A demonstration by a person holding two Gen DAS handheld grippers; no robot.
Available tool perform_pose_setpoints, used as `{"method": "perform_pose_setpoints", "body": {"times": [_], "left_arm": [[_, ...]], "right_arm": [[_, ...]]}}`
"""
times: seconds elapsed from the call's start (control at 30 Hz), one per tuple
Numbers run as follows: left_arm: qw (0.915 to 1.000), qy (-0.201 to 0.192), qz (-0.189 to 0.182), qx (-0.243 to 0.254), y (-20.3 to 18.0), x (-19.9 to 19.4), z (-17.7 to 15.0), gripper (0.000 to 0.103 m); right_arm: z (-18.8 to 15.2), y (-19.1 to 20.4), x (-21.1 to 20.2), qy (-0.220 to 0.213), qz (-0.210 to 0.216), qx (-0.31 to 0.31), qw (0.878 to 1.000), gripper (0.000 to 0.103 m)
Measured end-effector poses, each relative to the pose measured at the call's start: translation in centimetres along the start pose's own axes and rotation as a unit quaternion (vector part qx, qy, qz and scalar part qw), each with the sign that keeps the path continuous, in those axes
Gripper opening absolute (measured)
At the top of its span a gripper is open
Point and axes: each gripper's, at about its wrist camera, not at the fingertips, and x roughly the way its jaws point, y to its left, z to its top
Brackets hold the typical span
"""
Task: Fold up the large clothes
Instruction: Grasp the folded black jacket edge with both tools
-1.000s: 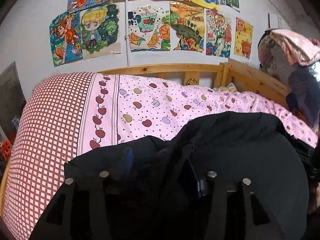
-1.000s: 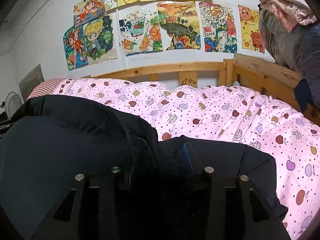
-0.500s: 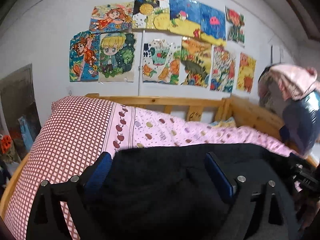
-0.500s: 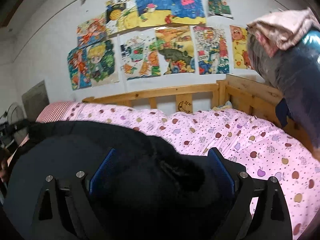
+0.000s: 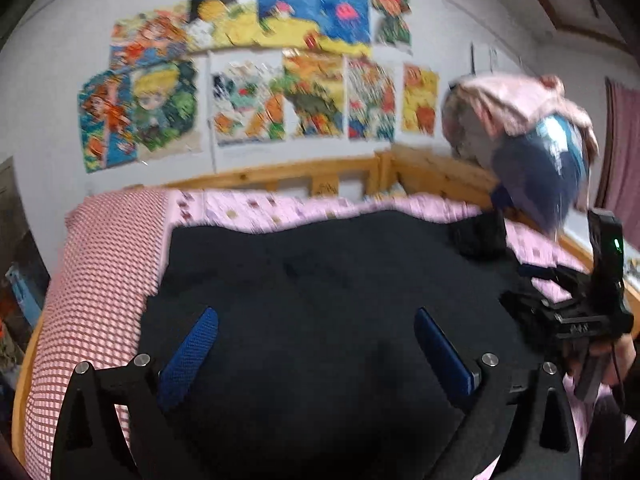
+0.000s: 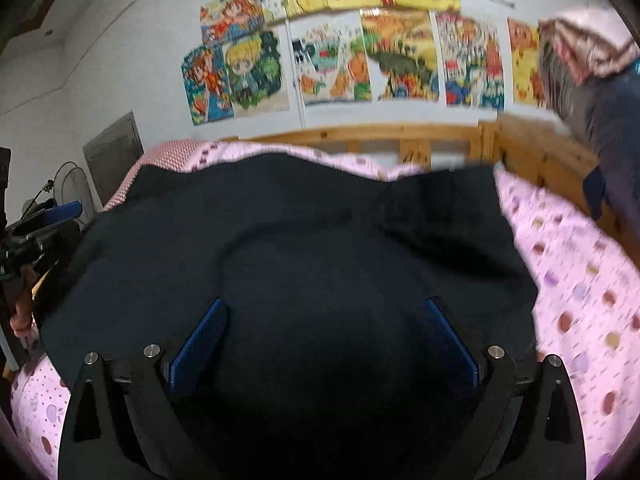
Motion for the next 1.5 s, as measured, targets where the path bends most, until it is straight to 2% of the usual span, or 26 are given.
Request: {"method": "perform_pose_setpoints", "body": {"times": [0.1, 0.2, 0.33, 0.5, 0.63, 0.73, 0.8, 1.0, 1.37, 1.5], "left_arm": [[0.9996, 0.025, 0.012, 0.011, -0.2, 2.0, -0.4, 0.099], [0.9988, 0.042, 0.012, -0.020, 0.9, 4.0, 0.3, 0.099], [0.9970, 0.054, 0.011, -0.055, 2.1, 6.0, 1.9, 0.099], [0.9914, 0.083, 0.023, -0.098, 4.0, 8.7, 2.6, 0.099], [0.9839, 0.083, 0.033, -0.154, 6.9, 10.0, 2.8, 0.099], [0.9732, 0.089, 0.056, -0.205, 9.8, 11.2, 2.7, 0.099], [0.9681, 0.100, 0.046, -0.225, 11.0, 12.3, 2.0, 0.099], [0.9625, 0.098, 0.021, -0.252, 12.1, 13.8, 0.4, 0.100], [0.9631, 0.073, 0.001, -0.259, 12.2, 13.2, -0.6, 0.101], [0.9581, 0.071, -0.016, -0.277, 13.0, 12.5, -0.6, 0.101]], "right_arm": [[-0.1, -1.2, 1.3, 0.006, 0.014, 0.031, 0.999, 0.097], [0.6, -2.1, 2.6, 0.005, 0.007, 0.046, 0.999, 0.097], [1.9, -2.5, 5.8, 0.031, -0.003, 0.050, 0.998, 0.097], [3.6, -1.9, 8.4, 0.038, -0.043, 0.013, 0.998, 0.097], [4.8, -2.1, 10.0, 0.043, -0.075, -0.018, 0.996, 0.097], [5.2, -3.2, 11.0, 0.048, -0.069, 0.005, 0.996, 0.097], [5.1, -4.0, 11.6, 0.047, -0.059, 0.023, 0.997, 0.098], [4.0, -5.2, 14.0, 0.043, -0.033, 0.059, 0.997, 0.101], [3.4, -5.9, 12.2, 0.007, -0.005, 0.082, 0.997, 0.101], [3.9, -6.3, 9.9, -0.005, -0.012, 0.091, 0.996, 0.101]]}}
